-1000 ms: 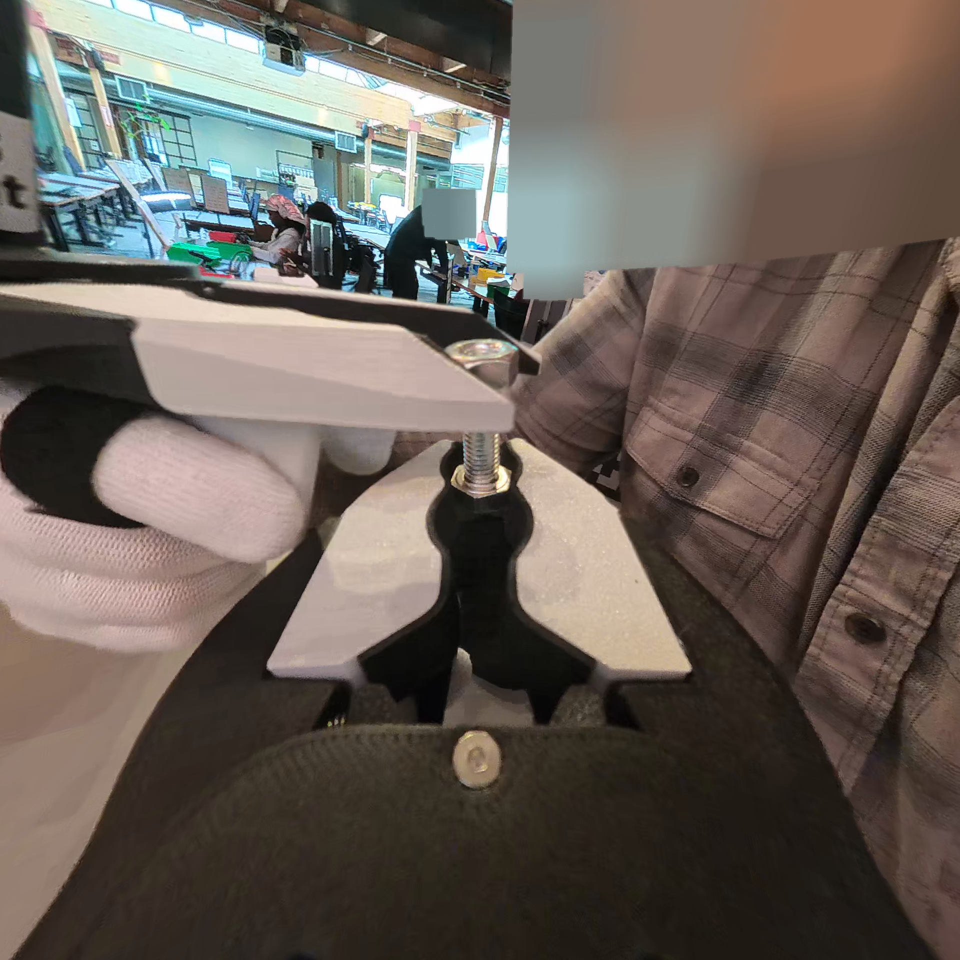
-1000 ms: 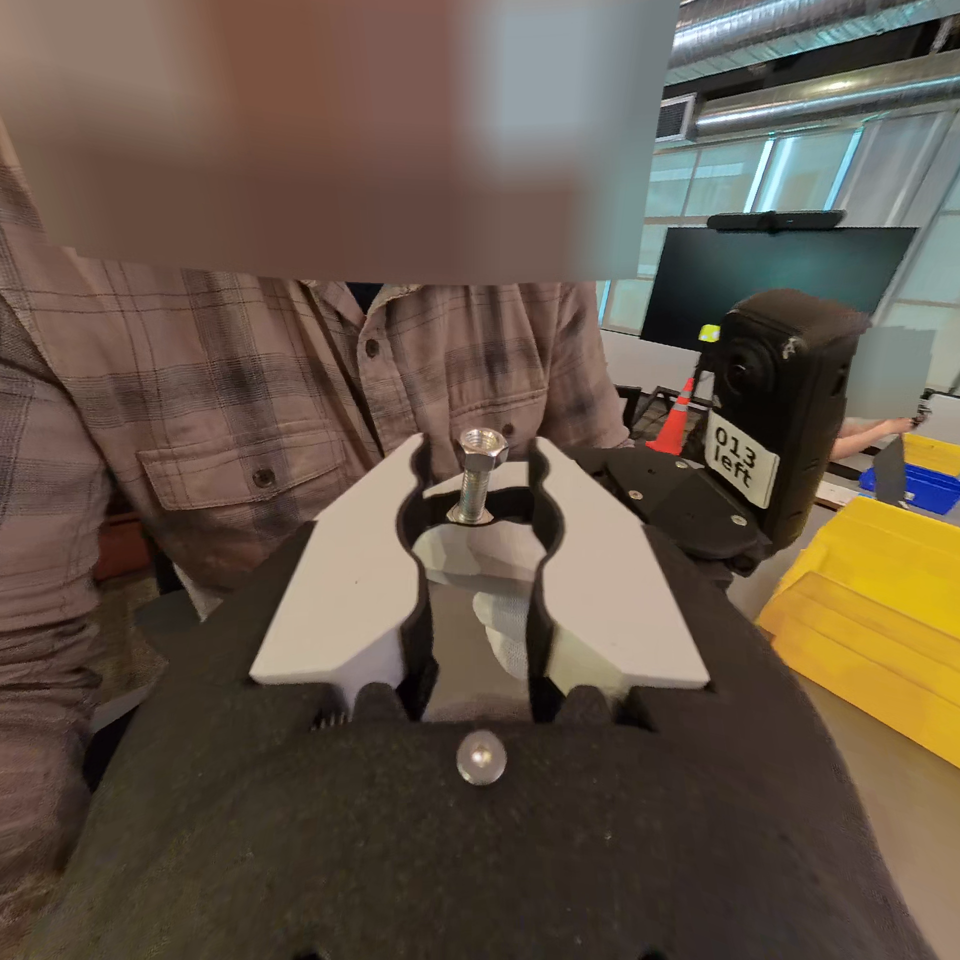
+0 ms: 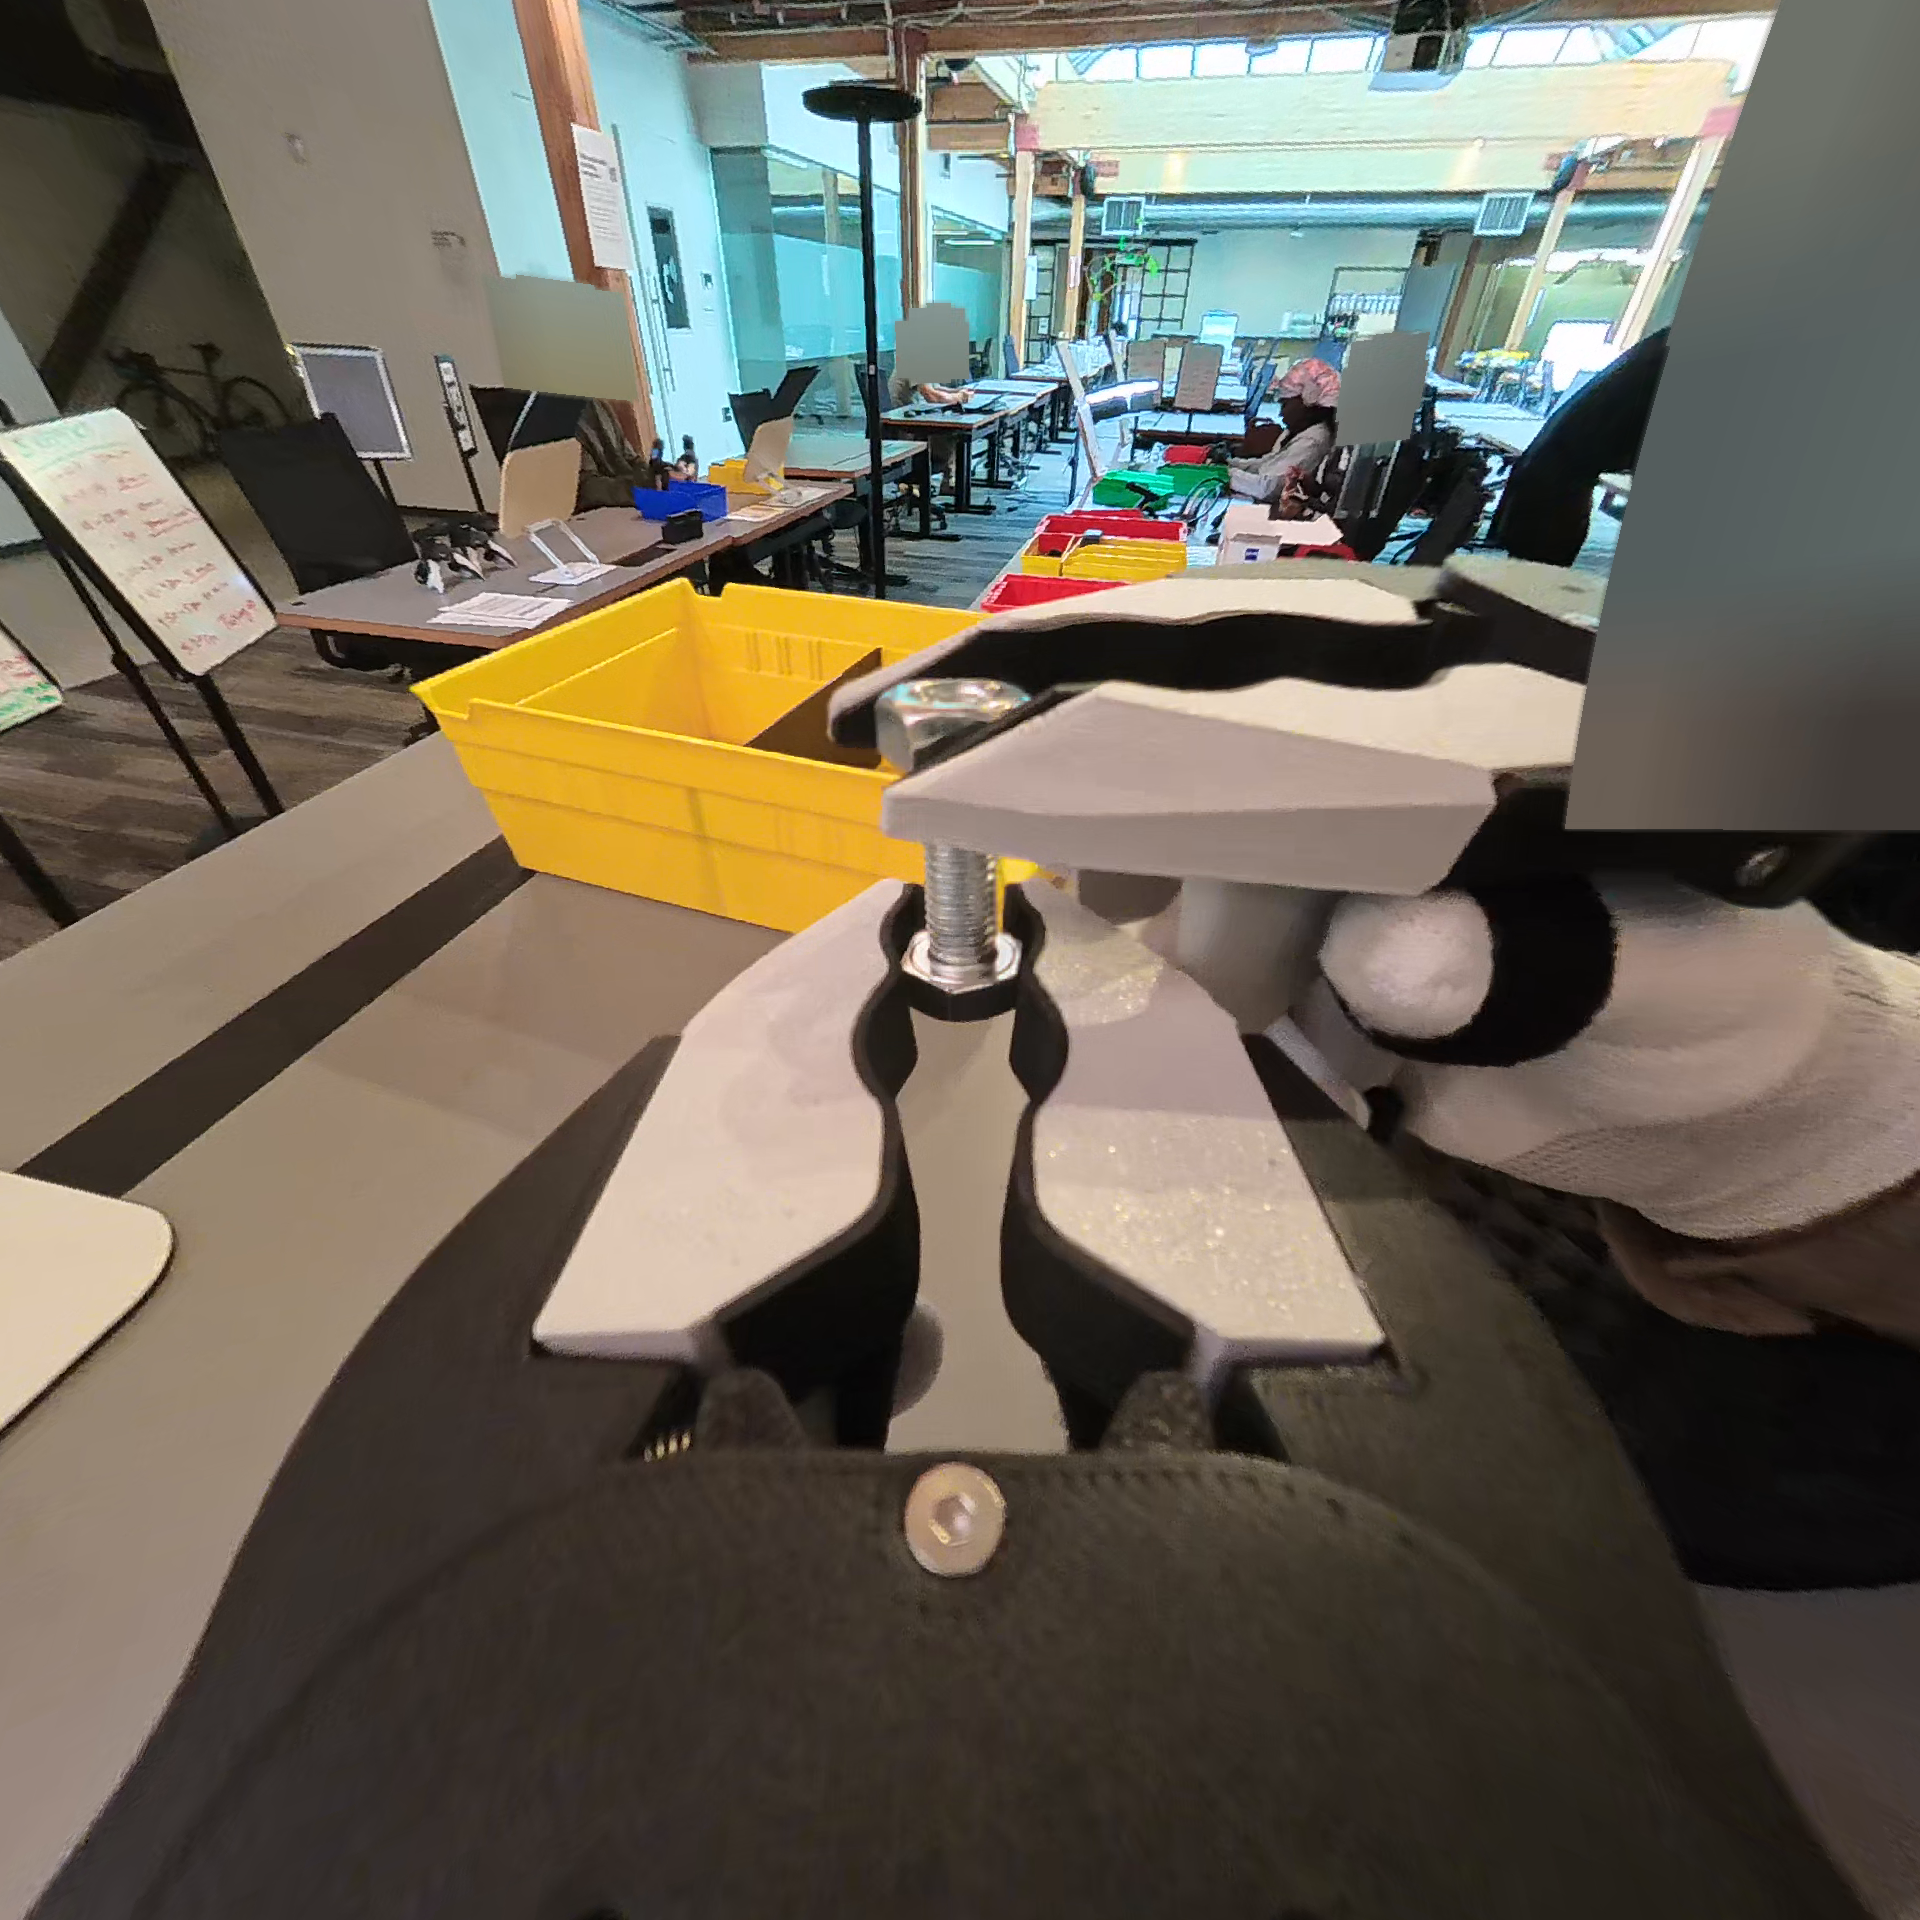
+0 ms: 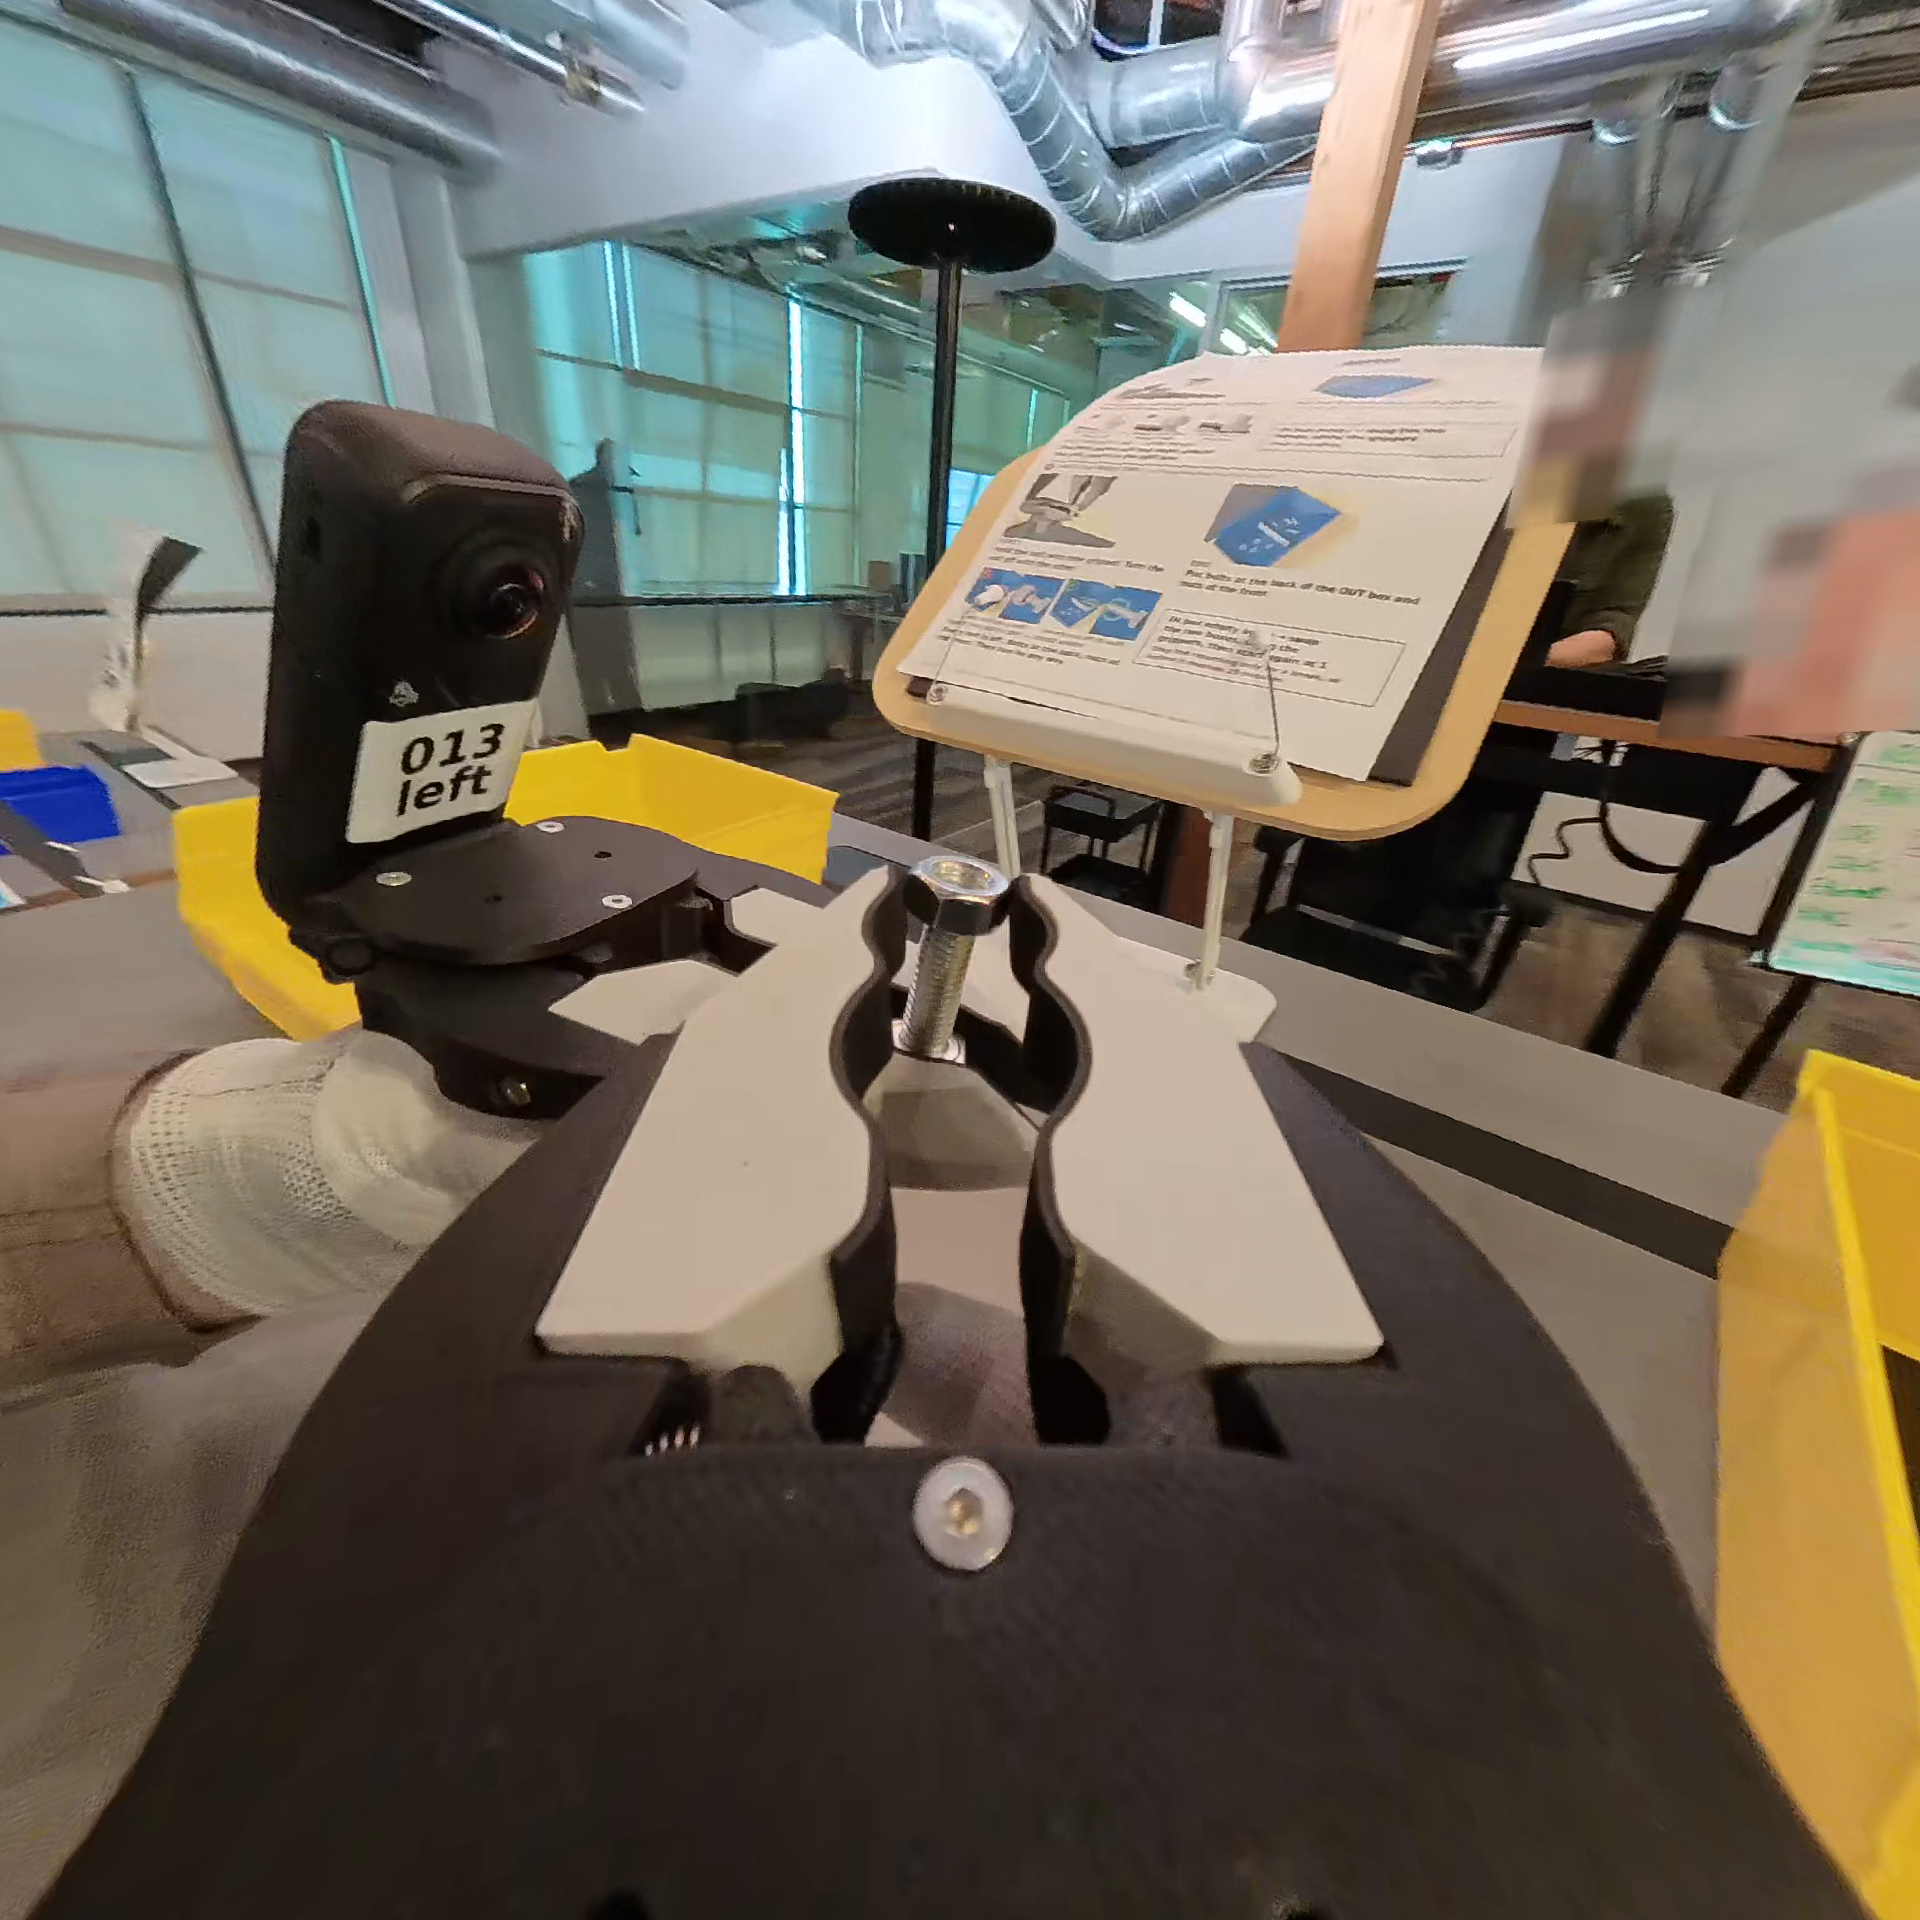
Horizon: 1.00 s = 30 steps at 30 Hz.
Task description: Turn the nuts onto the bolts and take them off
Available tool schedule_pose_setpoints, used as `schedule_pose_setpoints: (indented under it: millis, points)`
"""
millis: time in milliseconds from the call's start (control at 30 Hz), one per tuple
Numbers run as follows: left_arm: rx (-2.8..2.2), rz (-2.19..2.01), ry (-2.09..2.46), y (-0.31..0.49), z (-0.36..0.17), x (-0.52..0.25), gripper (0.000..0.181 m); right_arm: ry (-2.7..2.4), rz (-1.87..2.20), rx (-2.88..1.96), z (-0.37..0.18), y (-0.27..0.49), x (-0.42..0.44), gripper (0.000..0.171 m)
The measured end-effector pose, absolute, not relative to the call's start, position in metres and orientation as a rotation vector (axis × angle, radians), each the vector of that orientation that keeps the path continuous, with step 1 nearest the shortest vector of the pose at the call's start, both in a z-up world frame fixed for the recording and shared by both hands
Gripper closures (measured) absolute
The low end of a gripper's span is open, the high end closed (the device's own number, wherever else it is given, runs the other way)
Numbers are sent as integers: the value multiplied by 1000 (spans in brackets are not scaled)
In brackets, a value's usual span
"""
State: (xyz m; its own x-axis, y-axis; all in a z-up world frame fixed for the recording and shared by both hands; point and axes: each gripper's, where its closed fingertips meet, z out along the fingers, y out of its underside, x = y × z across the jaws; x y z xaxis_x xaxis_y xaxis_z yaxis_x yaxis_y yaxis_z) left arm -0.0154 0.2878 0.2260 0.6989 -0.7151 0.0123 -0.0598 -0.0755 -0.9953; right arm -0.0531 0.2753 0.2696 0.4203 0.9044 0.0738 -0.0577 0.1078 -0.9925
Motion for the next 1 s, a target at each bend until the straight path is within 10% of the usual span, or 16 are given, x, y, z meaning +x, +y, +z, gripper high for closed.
schedule_pose_setpoints:
  millis: [1000]
  points:
    - [-1338,-1232,1033,201,249,28,166,-1731,2131,-312,322,192,-17,154]
